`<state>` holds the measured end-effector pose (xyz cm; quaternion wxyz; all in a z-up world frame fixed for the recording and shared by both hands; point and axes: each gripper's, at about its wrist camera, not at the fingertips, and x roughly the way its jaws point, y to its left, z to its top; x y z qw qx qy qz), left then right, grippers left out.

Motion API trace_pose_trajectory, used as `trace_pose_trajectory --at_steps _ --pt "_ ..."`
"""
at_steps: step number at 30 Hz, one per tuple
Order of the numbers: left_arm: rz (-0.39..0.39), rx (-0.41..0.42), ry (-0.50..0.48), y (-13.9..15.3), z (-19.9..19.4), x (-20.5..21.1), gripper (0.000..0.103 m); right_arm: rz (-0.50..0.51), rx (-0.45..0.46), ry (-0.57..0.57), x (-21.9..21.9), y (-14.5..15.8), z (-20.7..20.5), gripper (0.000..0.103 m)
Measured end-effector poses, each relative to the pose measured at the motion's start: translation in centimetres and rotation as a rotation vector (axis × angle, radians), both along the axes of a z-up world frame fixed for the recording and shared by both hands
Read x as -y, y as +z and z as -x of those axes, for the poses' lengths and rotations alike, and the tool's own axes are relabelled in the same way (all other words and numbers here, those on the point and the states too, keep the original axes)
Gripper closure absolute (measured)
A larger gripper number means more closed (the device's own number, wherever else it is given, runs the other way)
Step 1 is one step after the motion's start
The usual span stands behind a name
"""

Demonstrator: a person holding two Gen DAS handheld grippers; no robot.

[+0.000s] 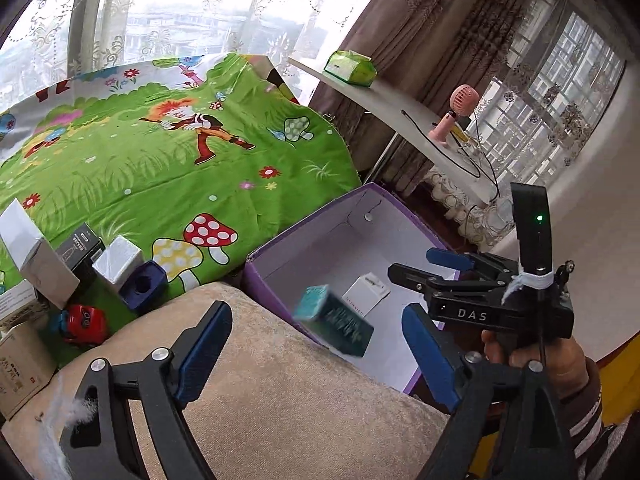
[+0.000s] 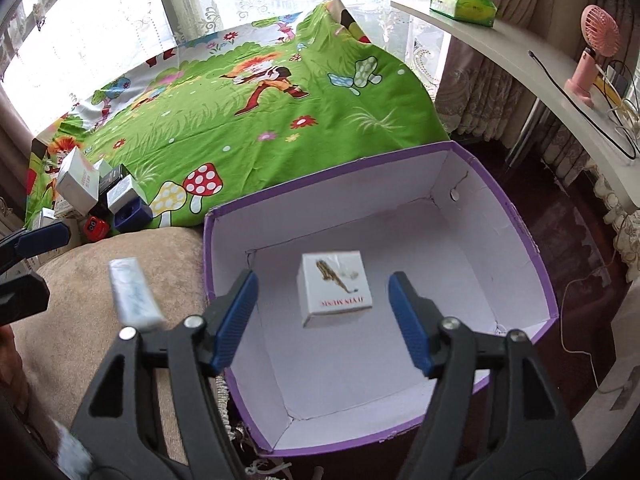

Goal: Organize rigid objects
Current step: 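Carry both held items over the purple box and open both tools, then withdraw both open tools back over the bed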

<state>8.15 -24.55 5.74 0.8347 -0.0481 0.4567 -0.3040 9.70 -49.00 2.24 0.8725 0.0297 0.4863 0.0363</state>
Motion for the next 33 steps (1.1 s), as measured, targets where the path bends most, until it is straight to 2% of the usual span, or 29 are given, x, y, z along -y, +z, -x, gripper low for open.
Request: trace_pose_trajectory --at_steps 6,16,23,33 --pt "0.003 0.019 0.056 0.2 0.3 -3.0 0.015 -0.044 0.006 0.008 -0.7 0.2 0.0 0.020" --pt "0.032 0.046 0.178 0.6 1.4 -8.5 0.016 -0.096 0.053 0.093 -5.1 1.3 -0.1 0.019" --pt "0.077 0.017 0.306 -0.2 2.1 -13.8 0.016 -0.129 0.088 0.184 -9.0 2.2 -0.1 0.019" --pt "0.059 0.012 0.545 -1.3 4.3 -22.8 0.016 -0.162 0.051 0.301 -15.1 1.3 -0.6 0.019"
